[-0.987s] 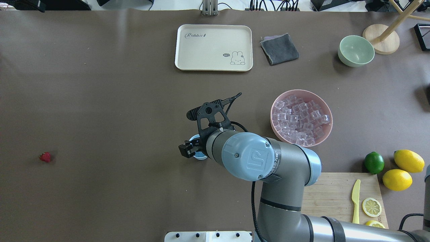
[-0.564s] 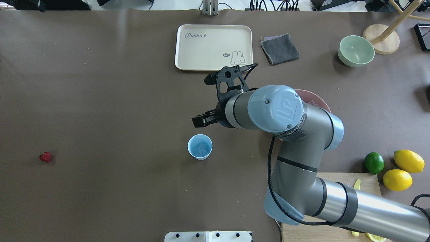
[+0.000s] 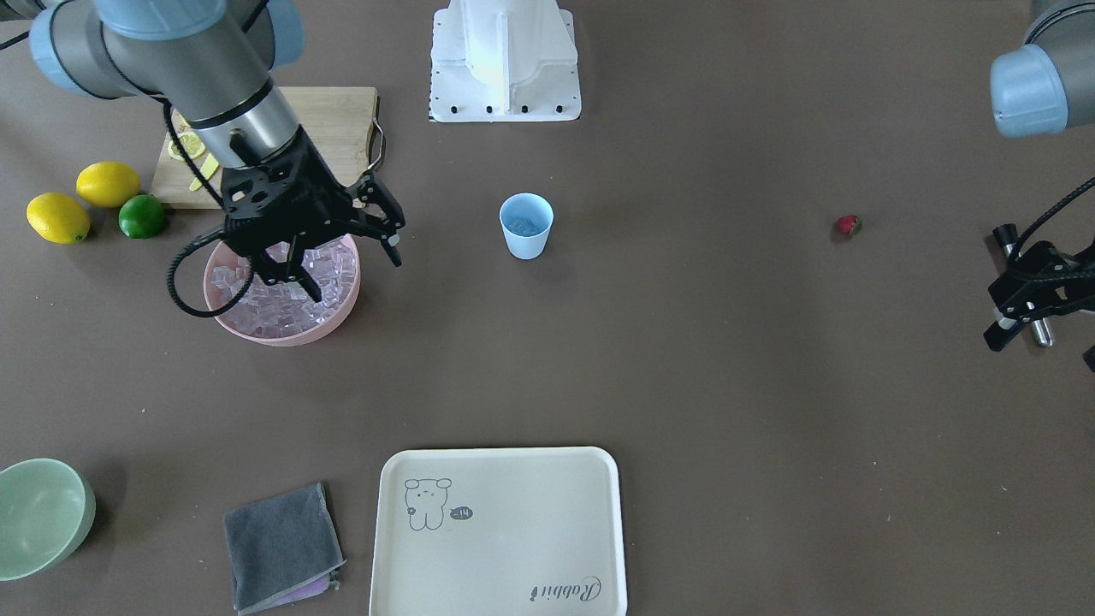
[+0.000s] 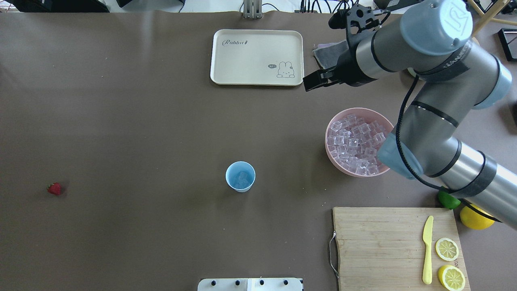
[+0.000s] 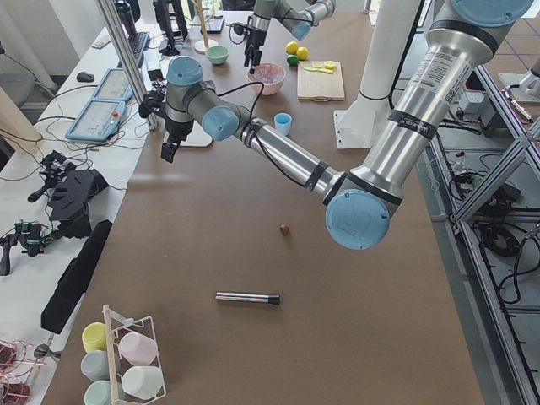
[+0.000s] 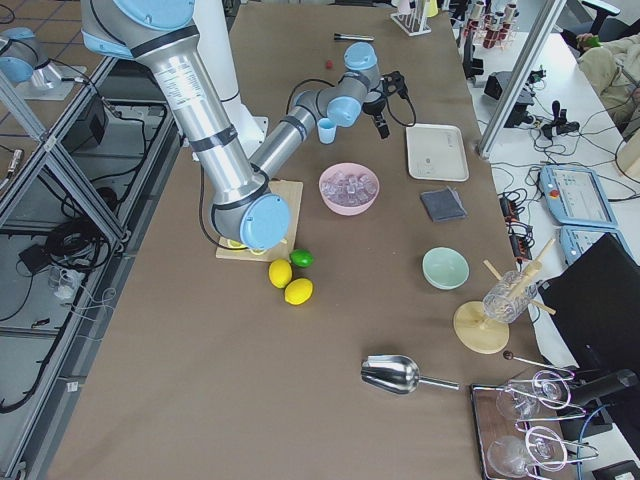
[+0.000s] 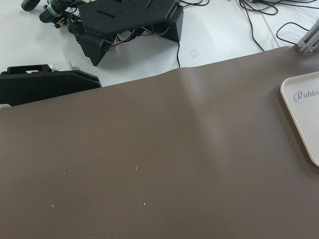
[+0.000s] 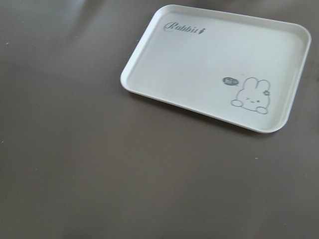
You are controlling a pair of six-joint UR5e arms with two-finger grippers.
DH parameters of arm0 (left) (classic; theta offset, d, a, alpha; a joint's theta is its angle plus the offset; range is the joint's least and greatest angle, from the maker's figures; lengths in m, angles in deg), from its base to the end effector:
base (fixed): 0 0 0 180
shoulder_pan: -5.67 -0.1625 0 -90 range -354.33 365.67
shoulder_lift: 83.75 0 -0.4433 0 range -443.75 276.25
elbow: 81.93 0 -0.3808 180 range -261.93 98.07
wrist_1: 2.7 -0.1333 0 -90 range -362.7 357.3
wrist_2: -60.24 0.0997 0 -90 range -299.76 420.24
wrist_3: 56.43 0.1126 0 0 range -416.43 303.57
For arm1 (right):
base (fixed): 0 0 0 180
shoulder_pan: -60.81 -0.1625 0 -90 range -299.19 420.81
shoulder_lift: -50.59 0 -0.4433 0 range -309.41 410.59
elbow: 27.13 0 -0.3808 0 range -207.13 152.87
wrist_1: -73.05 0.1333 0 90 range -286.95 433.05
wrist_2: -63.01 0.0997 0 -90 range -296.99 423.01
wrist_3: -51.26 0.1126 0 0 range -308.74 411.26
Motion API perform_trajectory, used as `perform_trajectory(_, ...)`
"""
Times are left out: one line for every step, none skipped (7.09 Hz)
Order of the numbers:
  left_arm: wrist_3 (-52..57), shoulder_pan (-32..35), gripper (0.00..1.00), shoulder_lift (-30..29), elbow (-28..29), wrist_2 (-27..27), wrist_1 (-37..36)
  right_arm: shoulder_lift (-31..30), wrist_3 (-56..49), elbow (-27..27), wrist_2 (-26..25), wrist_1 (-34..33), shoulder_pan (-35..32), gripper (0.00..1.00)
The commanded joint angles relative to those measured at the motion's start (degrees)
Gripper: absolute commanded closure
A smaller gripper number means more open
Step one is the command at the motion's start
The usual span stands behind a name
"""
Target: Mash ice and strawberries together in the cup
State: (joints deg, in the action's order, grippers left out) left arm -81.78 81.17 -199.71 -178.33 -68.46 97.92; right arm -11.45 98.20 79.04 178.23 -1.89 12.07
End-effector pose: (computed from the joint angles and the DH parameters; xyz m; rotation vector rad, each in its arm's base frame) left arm 0.1015 -0.6437 0.3536 0.4574 0.8479 0.0787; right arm -0.3446 -0.5221 0.2555 0.4503 -0.9926 -0.1381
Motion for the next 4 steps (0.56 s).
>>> perform_trajectory(0.1, -0.1, 0.02, -0.7, -0.1, -0.2, -2.3, -5.9, -3.9, 0.2, 9.0, -0.1, -10.5, 0.0)
perform_trajectory(0.1, -0.7, 0.02, -1.0, -0.1, -0.2, -4.2, -8.5, -5.6, 0.1, 10.5, -0.1, -14.0, 0.0)
perform_trajectory(0.1, -1.6, 0.02, -1.1, 0.0, -0.1, -4.6, -11.5, -9.1, -0.7, 10.5, -0.3, -16.6, 0.0)
perform_trajectory(0.0, -3.7, 0.02, -1.9, 0.5, 0.2, -5.7, -13.1, -11.7, -2.0, 10.5, -0.9, -19.4, 0.0)
